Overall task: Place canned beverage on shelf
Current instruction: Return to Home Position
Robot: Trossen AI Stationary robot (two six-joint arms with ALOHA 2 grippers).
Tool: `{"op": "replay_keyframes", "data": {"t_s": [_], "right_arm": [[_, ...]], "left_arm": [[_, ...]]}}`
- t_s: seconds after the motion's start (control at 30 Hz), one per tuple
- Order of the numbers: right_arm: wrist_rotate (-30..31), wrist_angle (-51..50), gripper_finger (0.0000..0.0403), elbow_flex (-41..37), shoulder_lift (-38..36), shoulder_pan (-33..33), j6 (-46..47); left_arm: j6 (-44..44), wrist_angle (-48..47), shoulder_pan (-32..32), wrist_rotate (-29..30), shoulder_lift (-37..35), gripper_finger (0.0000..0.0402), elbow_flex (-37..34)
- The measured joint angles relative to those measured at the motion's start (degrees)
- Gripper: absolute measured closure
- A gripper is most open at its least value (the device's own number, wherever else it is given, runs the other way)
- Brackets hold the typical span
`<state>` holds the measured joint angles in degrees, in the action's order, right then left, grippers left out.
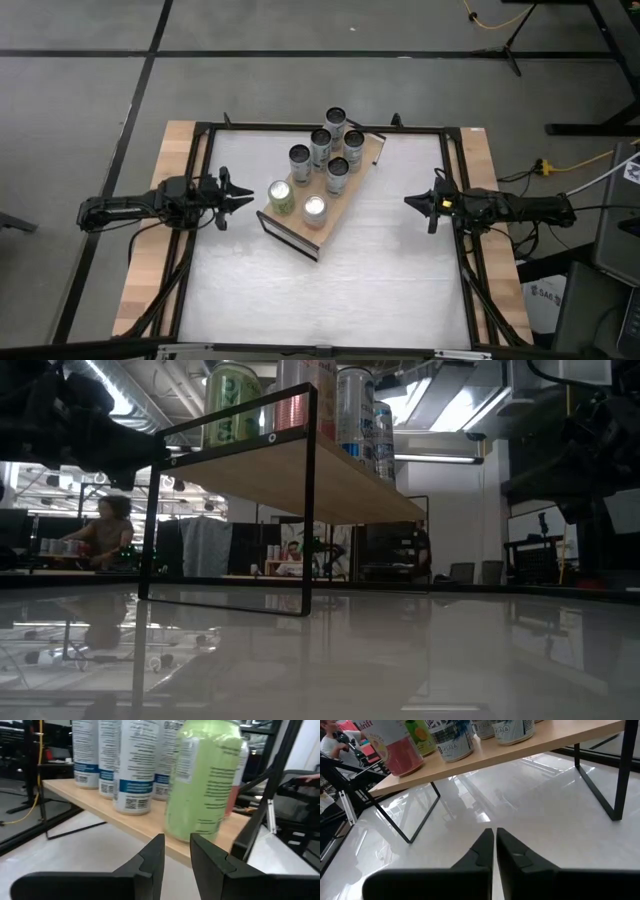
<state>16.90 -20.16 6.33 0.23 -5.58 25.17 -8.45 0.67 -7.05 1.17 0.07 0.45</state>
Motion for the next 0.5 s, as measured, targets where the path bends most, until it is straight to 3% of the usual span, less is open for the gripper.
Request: {"op": "replay_keyframes", "data": {"t_s": [0.5], "right_arm": [[-0.02, -0.02, 0.0391, 0.00, 0.00, -0.02, 0.00]], "left_arm": [[0.00, 0.19, 5.09, 0.09, 0.07, 0.0317, -0.02]]}}
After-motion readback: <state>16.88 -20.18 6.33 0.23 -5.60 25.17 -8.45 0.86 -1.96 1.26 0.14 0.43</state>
